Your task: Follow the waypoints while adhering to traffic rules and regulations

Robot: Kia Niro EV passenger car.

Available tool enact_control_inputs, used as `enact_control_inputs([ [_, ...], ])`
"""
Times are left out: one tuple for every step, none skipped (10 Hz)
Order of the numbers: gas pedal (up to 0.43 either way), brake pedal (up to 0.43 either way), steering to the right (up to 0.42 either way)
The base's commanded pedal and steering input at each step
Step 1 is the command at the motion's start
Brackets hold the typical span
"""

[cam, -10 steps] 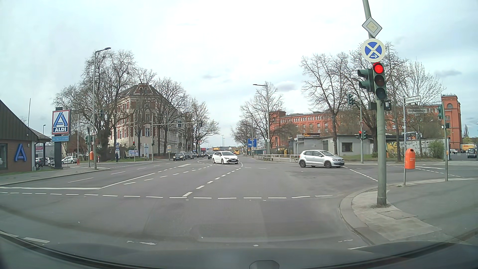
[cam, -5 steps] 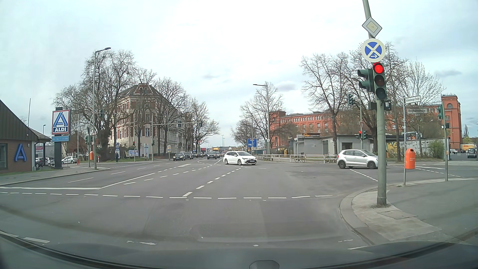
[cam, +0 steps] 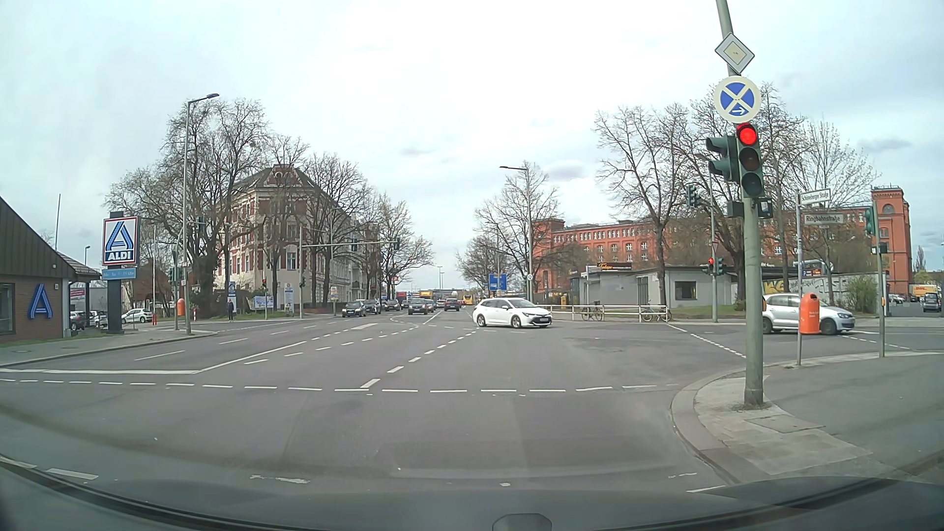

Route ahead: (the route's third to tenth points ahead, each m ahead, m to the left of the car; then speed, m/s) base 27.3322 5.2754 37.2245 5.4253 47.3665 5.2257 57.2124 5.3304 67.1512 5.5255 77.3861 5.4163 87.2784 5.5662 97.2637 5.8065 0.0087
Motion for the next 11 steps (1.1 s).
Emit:
enact_control_inputs([
  [0.0,0.354,0.0],
  [0.0,0.354,0.0],
  [0.0,0.354,0.0],
  [0.0,0.354,0.0],
  [0.0,0.348,0.0],
  [0.0,0.348,0.0],
  [0.0,0.348,0.0],
  [0.0,0.348,0.0],
  [0.0,0.354,0.0],
  [0.0,0.348,0.0],
  [0.0,0.354,0.0],
])
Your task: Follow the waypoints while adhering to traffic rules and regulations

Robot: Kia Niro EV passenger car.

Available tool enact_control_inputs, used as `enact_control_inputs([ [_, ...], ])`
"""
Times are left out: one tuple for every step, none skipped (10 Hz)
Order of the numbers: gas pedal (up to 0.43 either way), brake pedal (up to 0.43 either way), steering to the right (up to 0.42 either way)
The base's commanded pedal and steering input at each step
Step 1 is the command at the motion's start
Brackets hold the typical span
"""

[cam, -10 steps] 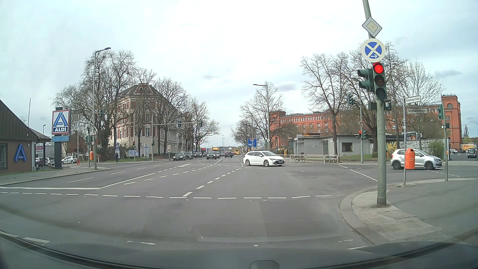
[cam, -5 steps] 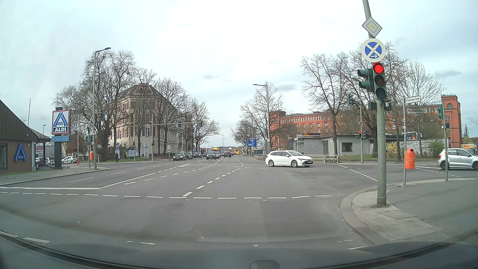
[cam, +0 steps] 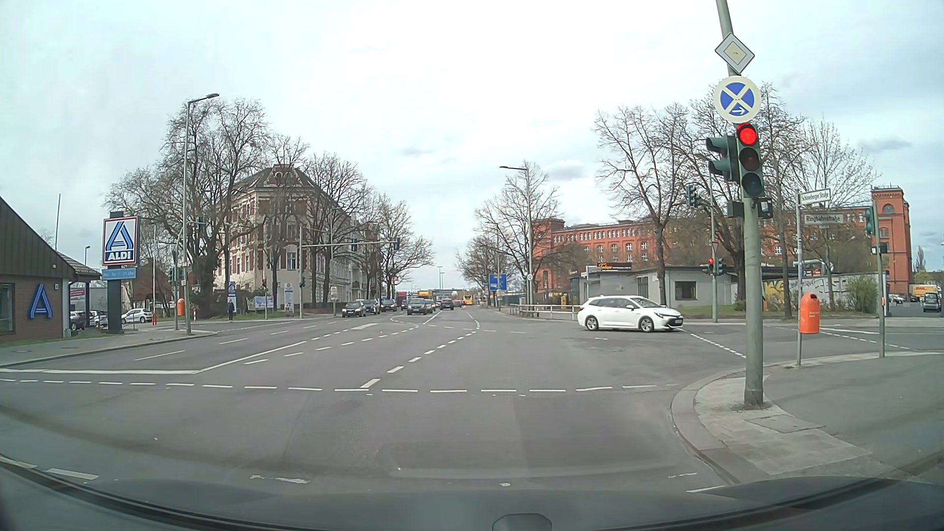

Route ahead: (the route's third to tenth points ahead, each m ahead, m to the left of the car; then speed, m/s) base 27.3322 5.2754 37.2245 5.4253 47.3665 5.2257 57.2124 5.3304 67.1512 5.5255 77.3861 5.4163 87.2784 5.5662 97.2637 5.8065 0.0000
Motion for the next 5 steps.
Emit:
enact_control_inputs([
  [0.0,0.354,0.0],
  [0.0,0.348,0.0],
  [0.0,0.348,0.0],
  [0.0,0.348,0.0],
  [0.0,0.348,0.0],
])
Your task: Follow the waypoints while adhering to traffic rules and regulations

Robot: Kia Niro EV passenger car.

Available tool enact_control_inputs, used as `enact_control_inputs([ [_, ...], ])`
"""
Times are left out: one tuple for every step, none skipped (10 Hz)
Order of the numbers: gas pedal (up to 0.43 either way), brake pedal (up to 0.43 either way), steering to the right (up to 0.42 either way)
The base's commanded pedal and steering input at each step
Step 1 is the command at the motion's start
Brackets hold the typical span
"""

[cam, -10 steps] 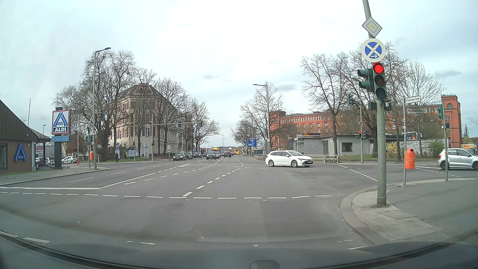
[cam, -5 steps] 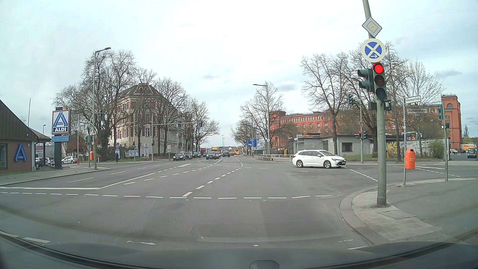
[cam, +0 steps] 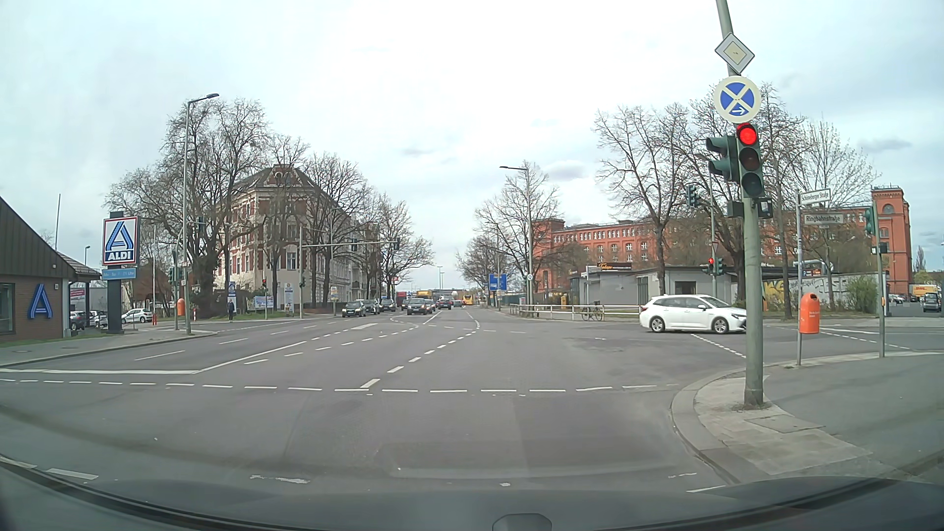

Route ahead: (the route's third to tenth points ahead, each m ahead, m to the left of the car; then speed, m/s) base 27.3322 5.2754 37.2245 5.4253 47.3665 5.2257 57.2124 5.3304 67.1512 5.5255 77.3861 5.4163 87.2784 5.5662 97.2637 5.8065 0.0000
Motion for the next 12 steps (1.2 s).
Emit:
enact_control_inputs([
  [0.0,0.348,0.0],
  [0.0,0.354,0.0],
  [0.0,0.354,0.0],
  [0.0,0.354,0.0],
  [0.0,0.354,0.0],
  [0.0,0.354,0.0],
  [0.0,0.354,0.0],
  [0.0,0.348,0.0],
  [0.0,0.348,0.0],
  [0.0,0.354,0.0],
  [0.0,0.348,0.0],
  [0.0,0.354,0.0],
])
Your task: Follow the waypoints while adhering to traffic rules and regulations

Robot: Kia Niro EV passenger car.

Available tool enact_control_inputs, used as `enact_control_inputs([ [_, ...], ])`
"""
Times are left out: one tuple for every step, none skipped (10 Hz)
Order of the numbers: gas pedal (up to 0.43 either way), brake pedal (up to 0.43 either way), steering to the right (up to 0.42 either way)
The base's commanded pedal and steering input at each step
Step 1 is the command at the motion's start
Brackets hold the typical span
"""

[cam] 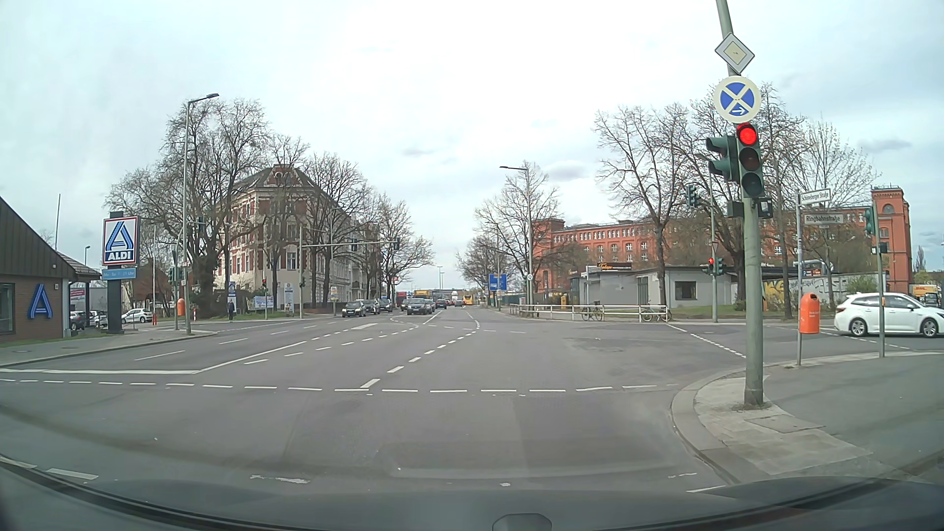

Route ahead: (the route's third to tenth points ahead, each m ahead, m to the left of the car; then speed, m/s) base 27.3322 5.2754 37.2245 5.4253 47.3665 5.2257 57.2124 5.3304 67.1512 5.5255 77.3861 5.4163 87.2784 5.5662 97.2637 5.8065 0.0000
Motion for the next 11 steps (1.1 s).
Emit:
enact_control_inputs([
  [0.0,0.354,0.0],
  [0.0,0.354,0.0],
  [0.0,0.354,0.0],
  [0.0,0.354,0.0],
  [0.0,0.354,-0.001],
  [0.0,0.354,-0.001],
  [0.0,0.354,0.0],
  [0.0,0.354,-0.001],
  [0.0,0.354,0.0],
  [0.0,0.354,0.0],
  [0.0,0.354,0.0],
])
